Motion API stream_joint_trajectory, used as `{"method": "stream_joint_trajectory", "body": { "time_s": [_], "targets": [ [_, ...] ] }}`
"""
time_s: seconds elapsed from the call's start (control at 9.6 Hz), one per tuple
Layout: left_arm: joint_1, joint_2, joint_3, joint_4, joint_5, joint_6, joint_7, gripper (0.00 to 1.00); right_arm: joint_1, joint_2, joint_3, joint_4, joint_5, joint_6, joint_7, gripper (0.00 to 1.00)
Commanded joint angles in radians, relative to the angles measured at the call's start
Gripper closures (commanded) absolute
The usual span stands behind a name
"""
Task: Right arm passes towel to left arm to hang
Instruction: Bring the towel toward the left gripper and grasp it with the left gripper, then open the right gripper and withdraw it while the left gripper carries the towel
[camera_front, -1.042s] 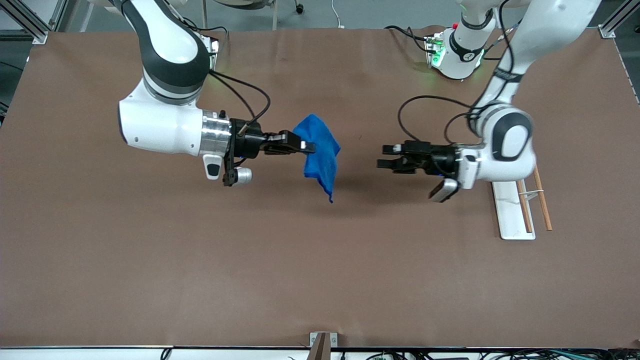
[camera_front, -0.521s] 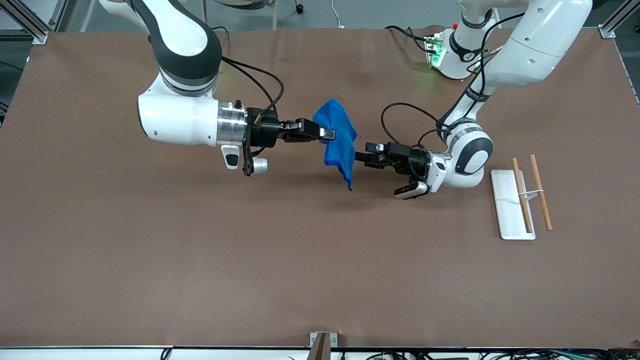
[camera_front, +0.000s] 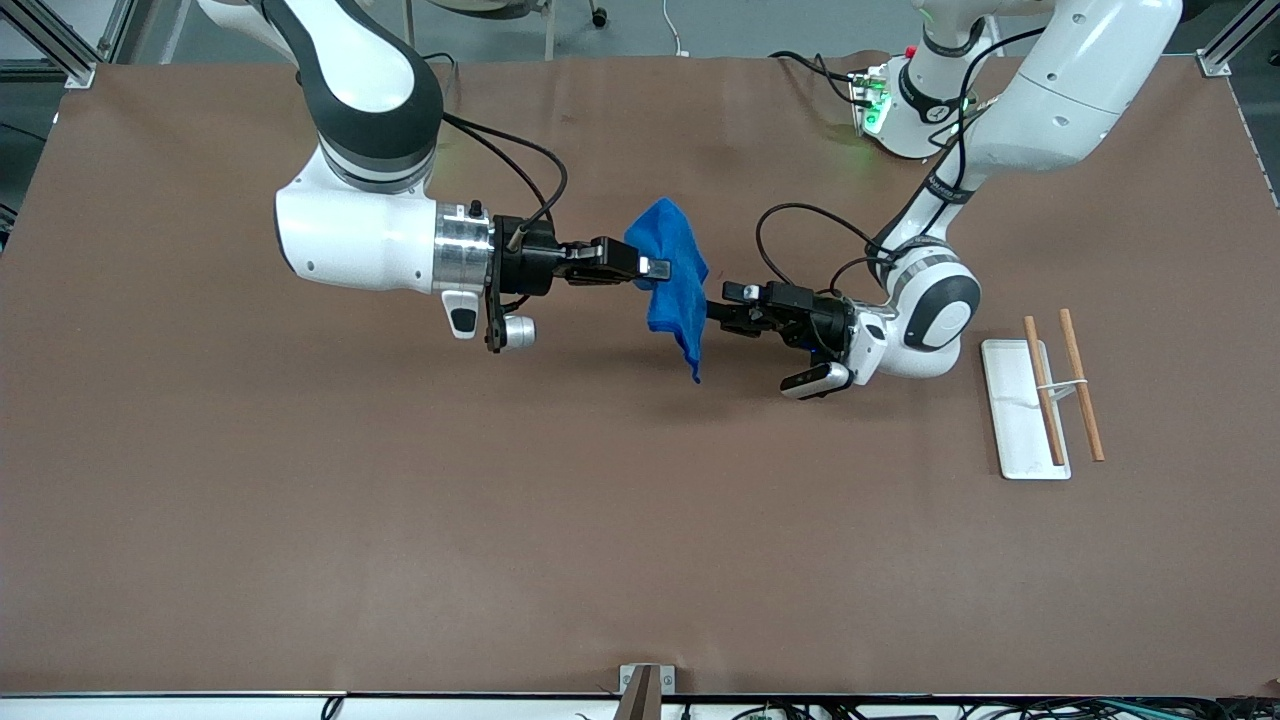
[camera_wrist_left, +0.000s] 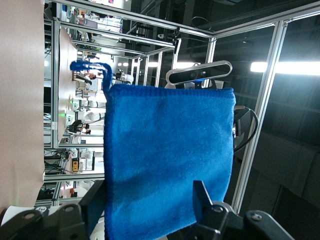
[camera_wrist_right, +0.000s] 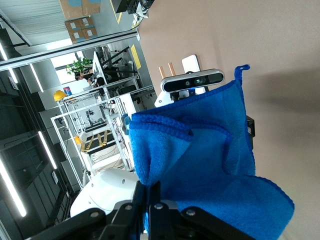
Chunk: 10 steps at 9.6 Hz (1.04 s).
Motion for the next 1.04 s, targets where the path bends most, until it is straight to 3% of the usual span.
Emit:
{"method": "stream_joint_trajectory", "body": {
  "time_s": [0.0, 0.42, 0.83, 0.94],
  "targets": [
    [-0.004, 0.057, -0.01, 0.026, -0.029, 0.005, 0.025, 0.28, 0.002, 0.003, 0.036, 0.008, 0.069, 0.033, 0.01, 1.0],
    [-0.004, 0.057, -0.018, 0.032, -0.049, 0.005, 0.024, 0.45, 0.023, 0.004, 0.041, 0.008, 0.09, 0.087, 0.01, 1.0],
    [0.031, 0.05, -0.016, 0.037, -0.034, -0.036, 0.011, 0.69, 0.023, 0.006, 0.041, 0.008, 0.09, 0.087, 0.01, 1.0],
    [0.034, 0.046, -0.016, 0.036, -0.033, -0.038, 0.011, 0.81, 0.023, 0.004, 0.04, 0.008, 0.09, 0.087, 0.008, 1.0]
  ]
}}
